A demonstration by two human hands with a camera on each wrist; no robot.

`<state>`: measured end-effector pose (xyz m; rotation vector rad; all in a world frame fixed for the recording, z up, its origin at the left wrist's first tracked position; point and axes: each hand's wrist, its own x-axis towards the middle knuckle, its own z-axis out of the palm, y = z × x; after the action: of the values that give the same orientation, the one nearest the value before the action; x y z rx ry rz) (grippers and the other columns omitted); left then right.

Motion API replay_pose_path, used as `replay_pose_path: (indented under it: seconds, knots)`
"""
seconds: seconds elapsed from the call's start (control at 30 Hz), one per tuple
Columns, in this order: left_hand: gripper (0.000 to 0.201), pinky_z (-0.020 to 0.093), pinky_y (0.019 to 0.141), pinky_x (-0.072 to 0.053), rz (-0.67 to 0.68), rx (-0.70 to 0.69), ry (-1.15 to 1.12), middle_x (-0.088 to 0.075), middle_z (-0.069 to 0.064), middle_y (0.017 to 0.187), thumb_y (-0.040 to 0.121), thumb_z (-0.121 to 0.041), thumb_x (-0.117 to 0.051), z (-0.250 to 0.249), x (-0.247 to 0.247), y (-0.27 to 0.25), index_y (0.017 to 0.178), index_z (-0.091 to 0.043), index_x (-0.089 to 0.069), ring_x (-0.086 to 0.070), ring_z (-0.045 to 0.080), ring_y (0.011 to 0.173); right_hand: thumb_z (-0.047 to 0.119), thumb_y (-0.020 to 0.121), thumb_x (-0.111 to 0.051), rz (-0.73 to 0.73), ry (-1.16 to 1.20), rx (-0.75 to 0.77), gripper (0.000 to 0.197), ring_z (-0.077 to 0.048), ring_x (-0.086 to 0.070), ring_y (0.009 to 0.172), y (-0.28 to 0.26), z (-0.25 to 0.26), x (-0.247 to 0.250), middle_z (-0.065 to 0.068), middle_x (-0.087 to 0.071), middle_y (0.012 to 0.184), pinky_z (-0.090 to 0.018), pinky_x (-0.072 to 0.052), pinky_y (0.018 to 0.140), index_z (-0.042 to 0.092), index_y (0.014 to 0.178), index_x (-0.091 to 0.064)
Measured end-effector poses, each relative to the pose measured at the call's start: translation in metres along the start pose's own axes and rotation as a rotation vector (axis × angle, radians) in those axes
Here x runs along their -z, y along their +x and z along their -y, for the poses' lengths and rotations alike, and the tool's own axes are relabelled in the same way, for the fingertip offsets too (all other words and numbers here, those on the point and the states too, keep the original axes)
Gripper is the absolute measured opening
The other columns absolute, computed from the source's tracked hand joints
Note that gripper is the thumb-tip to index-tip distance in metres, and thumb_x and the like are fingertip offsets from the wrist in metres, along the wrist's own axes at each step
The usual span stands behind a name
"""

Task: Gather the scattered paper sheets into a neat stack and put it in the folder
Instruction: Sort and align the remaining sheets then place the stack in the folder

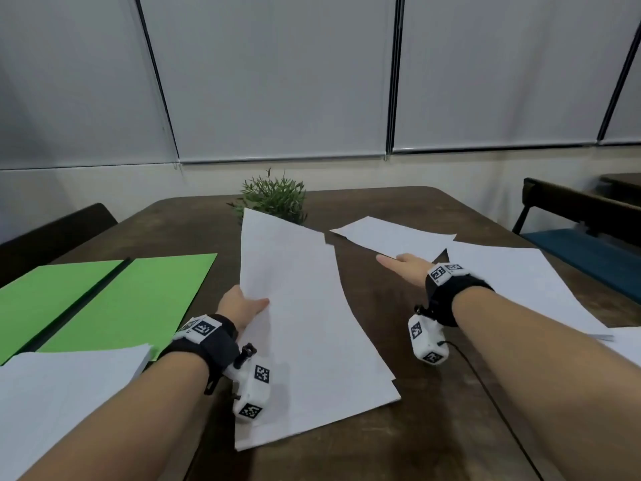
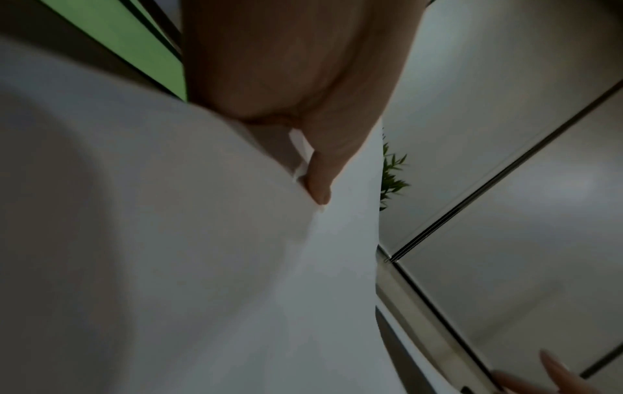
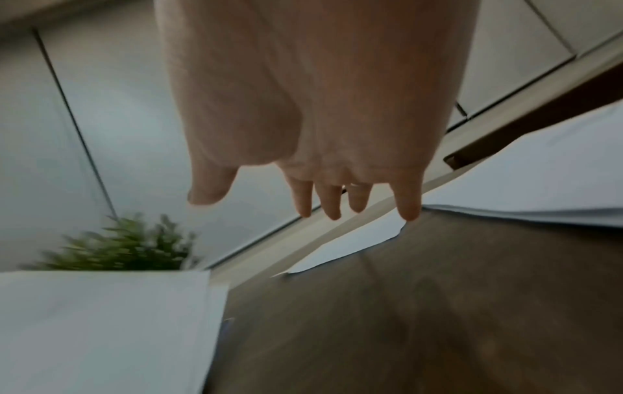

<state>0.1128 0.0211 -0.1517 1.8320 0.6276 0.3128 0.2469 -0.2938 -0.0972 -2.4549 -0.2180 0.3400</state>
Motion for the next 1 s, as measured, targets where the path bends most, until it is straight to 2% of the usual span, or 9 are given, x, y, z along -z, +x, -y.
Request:
replay_pose_path:
  seconds: [0.1,0.17,0.27,0.4,0.5,0.67,0.77,0.9,1.0]
  knots:
    - [0.038,0.049,0.091,-0.052,0.048,0.062,0.128,-0.069,0.015,0.107,0.076,-0.011,-0.076,0.008,0.001,0.017,0.111,-0.001,-0.064,-0.066,0.032,0.098,0.084,0.067,-0.051,-0.004,-0.091,-0.104,0.109,-0.030,-0.026,0.143,0.032,-0.011,0.007,-0.003,-0.024,0.158,-0.047,-0.020,0.117,0.020,0.151,-0.023]
    - [0.040,0.040,0.091,-0.052,0.085,0.103,0.223,-0.070,0.013,0.105,0.077,-0.015,-0.077,0.005,0.001,0.023,0.112,0.002,-0.065,-0.066,0.029,0.096,0.085,0.066,-0.052,0.008,-0.175,-0.135,0.111,-0.032,-0.025,0.143,0.050,-0.016,0.007,-0.004,-0.023,0.158,-0.047,-0.020,0.116,0.021,0.151,-0.022]
    - [0.038,0.027,0.078,-0.046,0.137,0.168,0.408,-0.067,0.010,0.098,0.081,-0.024,-0.075,-0.002,0.001,0.028,0.110,-0.001,-0.065,-0.062,0.024,0.087,0.087,0.061,-0.052,0.040,-0.231,-0.150,0.116,-0.033,-0.023,0.144,0.073,-0.020,0.004,-0.005,-0.022,0.159,-0.050,-0.019,0.117,0.021,0.151,-0.022]
    - [0.055,0.027,0.087,-0.047,0.173,0.202,0.677,-0.066,0.009,0.117,0.080,-0.044,-0.071,-0.008,0.002,0.036,0.118,-0.005,-0.063,-0.063,0.026,0.106,0.080,0.076,-0.048,0.024,-0.304,-0.173,0.103,-0.032,-0.022,0.144,0.087,-0.014,0.008,-0.009,-0.022,0.158,-0.047,-0.016,0.118,0.015,0.151,-0.022]
    - [0.060,0.028,0.093,-0.048,0.196,0.257,0.741,-0.066,0.009,0.118,0.078,-0.049,-0.071,-0.007,0.004,0.043,0.118,-0.005,-0.062,-0.063,0.026,0.107,0.076,0.079,-0.048,0.119,-0.268,-0.194,0.094,-0.031,-0.030,0.141,0.088,-0.014,0.013,-0.010,-0.029,0.155,-0.044,-0.022,0.116,0.016,0.149,-0.029]
    - [0.069,0.043,0.094,-0.051,0.257,0.277,0.710,-0.069,0.014,0.111,0.067,-0.048,-0.081,-0.003,0.007,0.051,0.116,-0.003,-0.064,-0.066,0.032,0.102,0.072,0.083,-0.046,0.175,-0.233,-0.173,0.090,-0.030,-0.032,0.139,0.066,-0.010,0.010,-0.010,-0.030,0.154,-0.042,-0.026,0.114,0.013,0.149,-0.030]
    - [0.065,0.034,0.094,-0.050,0.254,0.251,0.821,-0.068,0.011,0.113,0.073,-0.052,-0.075,-0.010,0.007,0.042,0.114,-0.004,-0.064,-0.065,0.028,0.104,0.073,0.082,-0.047,0.240,-0.199,-0.141,0.090,-0.033,-0.040,0.134,0.045,-0.001,-0.001,-0.011,-0.034,0.152,-0.046,-0.032,0.111,0.013,0.148,-0.032]
    - [0.064,0.028,0.091,-0.047,0.258,0.246,0.908,-0.067,0.009,0.115,0.077,-0.056,-0.069,-0.017,0.013,0.019,0.116,-0.005,-0.064,-0.063,0.025,0.105,0.073,0.084,-0.045,0.275,-0.135,-0.104,0.078,-0.026,-0.059,0.099,-0.002,0.017,-0.018,-0.006,-0.055,0.125,-0.036,-0.049,0.082,0.011,0.132,-0.049]
    - [0.064,0.026,0.090,-0.045,0.221,0.225,0.936,-0.065,0.010,0.119,0.081,-0.055,-0.065,-0.016,0.020,-0.003,0.121,-0.004,-0.061,-0.061,0.025,0.109,0.077,0.081,-0.044,0.409,-0.035,-0.118,0.080,-0.026,-0.063,0.103,-0.035,0.032,-0.024,-0.005,-0.068,0.115,-0.042,-0.050,0.094,0.010,0.123,-0.057]
